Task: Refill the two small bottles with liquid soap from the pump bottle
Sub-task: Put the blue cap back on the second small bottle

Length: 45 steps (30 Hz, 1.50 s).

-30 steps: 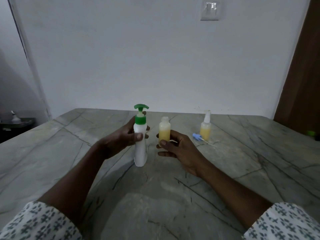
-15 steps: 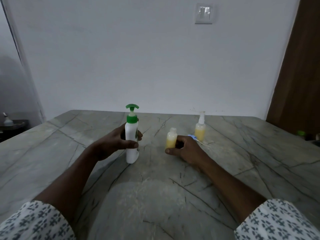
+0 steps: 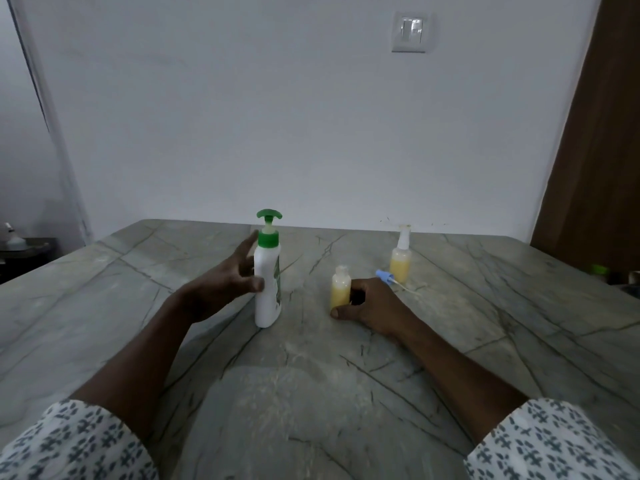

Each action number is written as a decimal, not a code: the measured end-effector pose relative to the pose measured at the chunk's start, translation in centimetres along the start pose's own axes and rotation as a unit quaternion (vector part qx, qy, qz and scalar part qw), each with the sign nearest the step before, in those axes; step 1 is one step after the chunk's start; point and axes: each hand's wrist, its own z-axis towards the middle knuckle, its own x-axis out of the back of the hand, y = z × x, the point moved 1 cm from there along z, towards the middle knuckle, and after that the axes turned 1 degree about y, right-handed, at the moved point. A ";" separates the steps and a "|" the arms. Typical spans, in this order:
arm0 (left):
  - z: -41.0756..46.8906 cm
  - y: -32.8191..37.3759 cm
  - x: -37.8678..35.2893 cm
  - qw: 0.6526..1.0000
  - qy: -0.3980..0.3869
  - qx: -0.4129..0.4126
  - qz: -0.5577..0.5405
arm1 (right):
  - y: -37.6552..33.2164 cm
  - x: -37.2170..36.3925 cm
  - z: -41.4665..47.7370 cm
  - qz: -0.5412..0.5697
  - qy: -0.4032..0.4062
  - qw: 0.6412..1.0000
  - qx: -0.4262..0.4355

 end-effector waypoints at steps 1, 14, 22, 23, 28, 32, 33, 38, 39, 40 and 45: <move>-0.1 0.3 0.4 0.999 0.040 -0.020 -0.010 | 0.0 0.0 0.0 -0.003 0.000 1.000 -0.001; -2.1 7.8 -8.2 0.858 0.256 -0.413 0.169 | -0.4 2.0 -0.1 0.008 -0.013 0.999 -0.044; 1.1 2.3 -13.0 0.917 0.298 -0.073 0.253 | 2.7 9.2 2.0 -0.211 0.236 0.945 -0.078; 1.3 1.9 -12.9 0.922 0.285 -0.041 0.259 | 2.7 9.1 2.4 -0.242 0.208 0.945 -0.072; 2.8 0.1 -12.7 0.966 0.136 0.058 0.214 | 3.1 6.1 4.1 -0.361 0.106 0.926 -0.014; 3.2 -0.1 -12.9 0.972 0.138 0.022 0.190 | 3.4 4.1 4.7 -0.459 0.055 0.886 0.014; 3.2 -0.1 -12.8 0.972 0.143 0.012 0.185 | 3.2 3.8 4.8 -0.471 0.055 0.880 0.006; 3.2 -0.1 -12.5 0.972 0.159 -0.006 0.175 | 2.7 3.8 5.2 -0.441 0.048 0.896 0.008; 3.1 0.0 -12.6 0.971 0.165 -0.006 0.172 | 2.3 3.9 5.2 -0.424 0.042 0.905 0.017; 3.1 0.0 -12.6 0.971 0.169 -0.007 0.169 | 2.0 4.1 5.4 -0.411 0.054 0.909 0.034; 2.7 0.2 -12.5 0.972 0.178 -0.006 0.154 | -3.3 6.9 3.8 0.028 0.161 0.987 0.005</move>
